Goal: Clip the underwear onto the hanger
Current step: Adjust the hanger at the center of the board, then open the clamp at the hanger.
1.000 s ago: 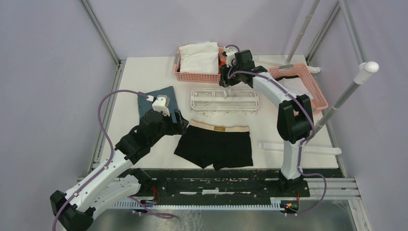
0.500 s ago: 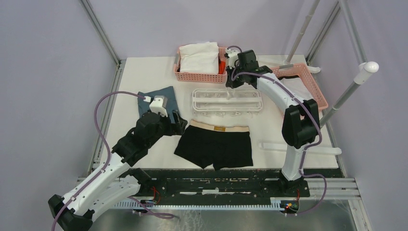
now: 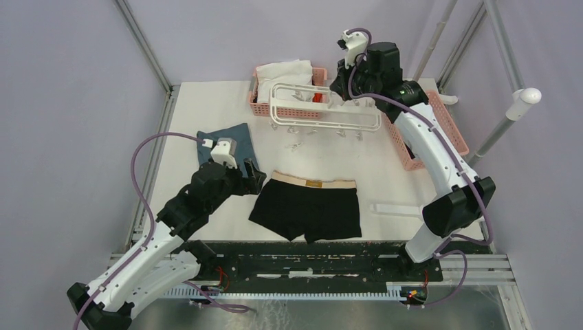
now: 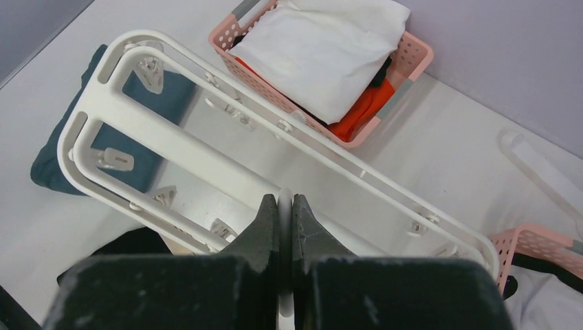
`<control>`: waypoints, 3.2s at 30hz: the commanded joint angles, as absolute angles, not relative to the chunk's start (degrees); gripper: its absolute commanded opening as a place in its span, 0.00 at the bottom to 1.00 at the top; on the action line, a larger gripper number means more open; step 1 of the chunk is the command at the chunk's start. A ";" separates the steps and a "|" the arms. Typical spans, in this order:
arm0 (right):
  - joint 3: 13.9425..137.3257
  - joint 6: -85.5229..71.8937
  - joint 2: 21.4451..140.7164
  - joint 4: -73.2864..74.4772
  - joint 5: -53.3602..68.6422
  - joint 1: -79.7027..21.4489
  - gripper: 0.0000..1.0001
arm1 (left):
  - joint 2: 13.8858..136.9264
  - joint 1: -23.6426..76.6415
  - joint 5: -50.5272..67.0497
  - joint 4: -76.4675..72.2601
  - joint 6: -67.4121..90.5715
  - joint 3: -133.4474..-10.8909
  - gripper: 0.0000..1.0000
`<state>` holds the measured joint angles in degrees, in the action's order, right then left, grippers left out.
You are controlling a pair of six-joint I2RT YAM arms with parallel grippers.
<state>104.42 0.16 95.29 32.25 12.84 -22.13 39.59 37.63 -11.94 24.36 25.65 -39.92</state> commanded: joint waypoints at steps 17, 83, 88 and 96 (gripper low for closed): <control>103.06 3.34 96.34 33.30 15.42 -22.39 0.00 | 38.07 37.45 -14.42 22.94 28.37 -38.88 0.88; 105.67 7.93 104.94 41.77 18.18 -23.92 0.00 | 69.85 30.95 -2.93 -18.02 42.61 -33.99 0.92; 105.18 7.94 105.01 41.41 19.34 -23.86 0.00 | 74.43 27.55 7.05 -24.14 48.33 -35.14 0.88; 104.70 8.98 105.33 41.14 20.95 -23.90 0.00 | 79.88 25.95 10.93 -26.98 49.48 -37.29 0.78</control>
